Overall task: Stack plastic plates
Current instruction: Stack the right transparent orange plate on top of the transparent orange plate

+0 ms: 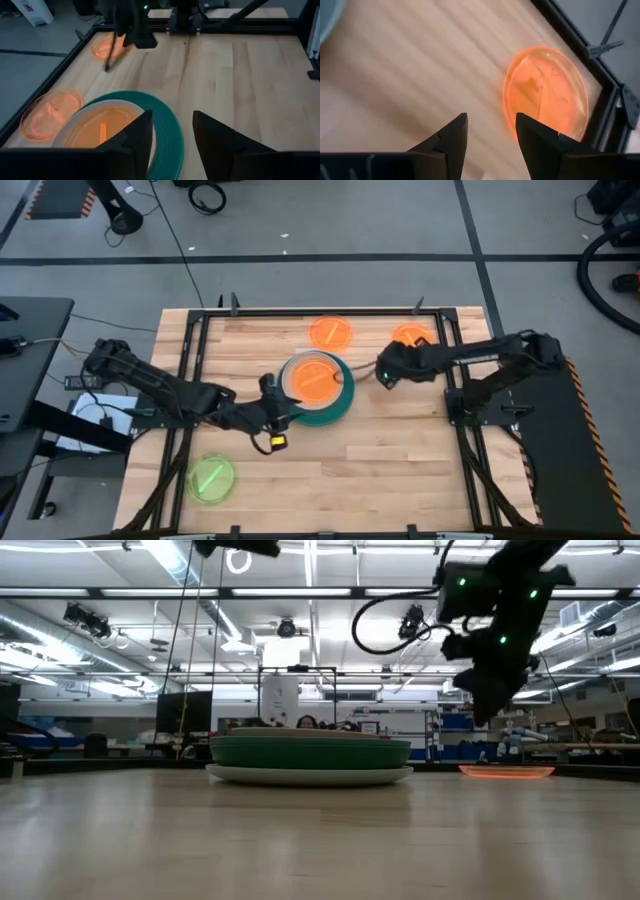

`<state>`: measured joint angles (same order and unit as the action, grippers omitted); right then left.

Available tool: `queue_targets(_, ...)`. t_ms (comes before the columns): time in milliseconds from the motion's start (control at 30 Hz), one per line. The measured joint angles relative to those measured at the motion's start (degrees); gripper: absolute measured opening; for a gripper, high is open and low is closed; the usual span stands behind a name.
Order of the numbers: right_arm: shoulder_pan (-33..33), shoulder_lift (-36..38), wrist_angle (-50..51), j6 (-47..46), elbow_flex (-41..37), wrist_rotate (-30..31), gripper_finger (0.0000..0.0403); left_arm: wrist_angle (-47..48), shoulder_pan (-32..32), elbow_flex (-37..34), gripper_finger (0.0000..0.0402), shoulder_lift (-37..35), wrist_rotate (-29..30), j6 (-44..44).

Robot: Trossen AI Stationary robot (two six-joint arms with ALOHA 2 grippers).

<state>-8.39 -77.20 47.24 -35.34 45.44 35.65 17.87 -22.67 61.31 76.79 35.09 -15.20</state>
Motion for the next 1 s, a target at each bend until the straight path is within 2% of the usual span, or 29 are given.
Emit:
queue_targets(167, -8.3, -2.1, -14.5, 8.4, -4.0, -4.7, 0.0174, -14.4, 2.3, -17.6, 0.0148, -6.8, -1.0, -2.3)
queue_targets(300, -14.9, -5.7, -17.0, 10.5, -4.3, -4.4, 0.0174, -29.3, 3.6, -32.2, 0.0148, -13.0, -2.8, -4.7)
queue_targets(433, -20.2, -9.9, -19.7, 12.5, -4.3, -5.7, 0.0174, -40.0, 3.3, -42.0, 0.0148, -16.6, -7.8, -6.7)
queue_targets(567, -23.8, -13.4, -22.6, 13.2, -4.3, -6.2, 0.0174, -43.6, 1.9, -45.7, 0.0148, -18.7, -9.4, -8.4)
queue_targets(767, -25.9, -15.3, -24.3, 14.4, -4.1, -7.8, 0.0161, -44.4, -0.5, -45.8, 0.0148, -19.2, -9.5, -8.2)
queue_targets(867, -26.3, -15.0, -24.7, 14.5, -4.2, -7.8, 0.0140, -44.6, -1.0, -45.8, 0.0148, -19.2, -9.5, -8.2)
queue_targets(1000, -26.5, -15.3, -25.2, 14.6, -4.2, -8.2, 0.0093, -45.2, -1.7, -45.8, 0.0148, -19.2, -9.5, -7.6)
